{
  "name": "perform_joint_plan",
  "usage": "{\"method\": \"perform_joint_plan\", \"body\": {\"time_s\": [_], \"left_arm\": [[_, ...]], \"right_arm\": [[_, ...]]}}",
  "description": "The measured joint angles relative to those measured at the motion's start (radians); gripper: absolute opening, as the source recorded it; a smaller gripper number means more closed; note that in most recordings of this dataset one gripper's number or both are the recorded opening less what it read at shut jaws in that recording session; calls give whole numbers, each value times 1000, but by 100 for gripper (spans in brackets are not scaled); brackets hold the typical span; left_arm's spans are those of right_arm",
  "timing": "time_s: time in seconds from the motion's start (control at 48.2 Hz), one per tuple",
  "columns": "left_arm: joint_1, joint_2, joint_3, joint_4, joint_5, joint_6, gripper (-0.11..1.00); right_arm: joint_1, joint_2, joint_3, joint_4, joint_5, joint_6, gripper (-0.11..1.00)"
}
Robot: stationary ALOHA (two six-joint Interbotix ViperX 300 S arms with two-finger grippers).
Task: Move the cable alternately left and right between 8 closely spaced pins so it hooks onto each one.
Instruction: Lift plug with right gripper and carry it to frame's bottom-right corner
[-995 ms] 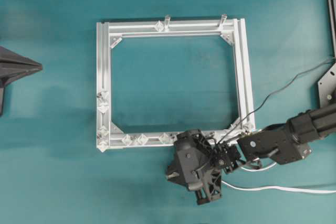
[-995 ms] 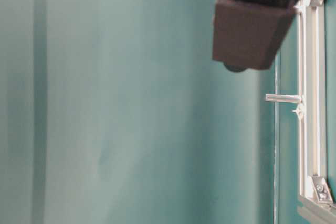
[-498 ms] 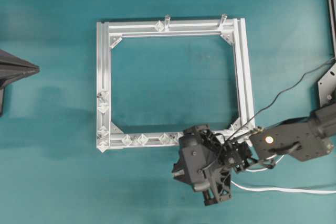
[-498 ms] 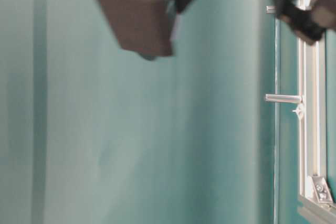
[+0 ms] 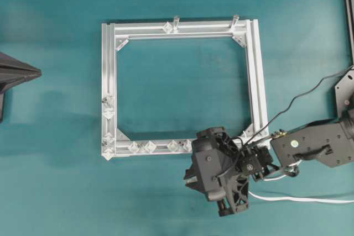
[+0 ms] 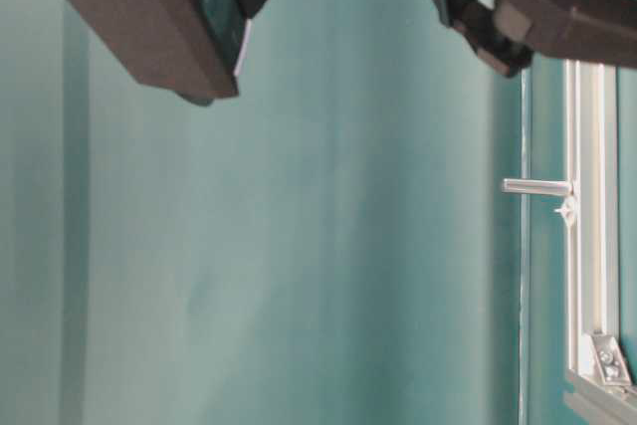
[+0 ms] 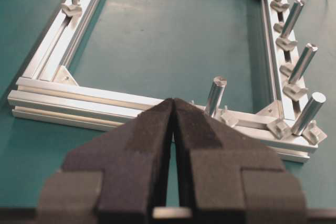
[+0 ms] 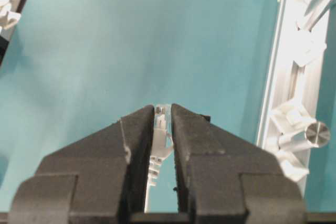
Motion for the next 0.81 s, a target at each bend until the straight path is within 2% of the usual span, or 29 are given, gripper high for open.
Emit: {"method": "perform_joint_plan", "body": {"time_s": [0.104, 0.352, 0.498, 0.808], "left_arm": [[0, 0, 0, 0, 0, 0, 0], [0, 0, 2, 0, 0, 0, 0], [0, 0, 0, 0, 0, 0, 0], [3, 2, 2, -2, 0, 0, 0]], "right_arm": [[2, -9, 0, 0, 26, 48, 14], [3, -41, 23, 0, 89, 242, 14], [5, -61, 38, -2, 150, 295, 14], [6, -138, 75, -18, 364, 368, 14]]}}
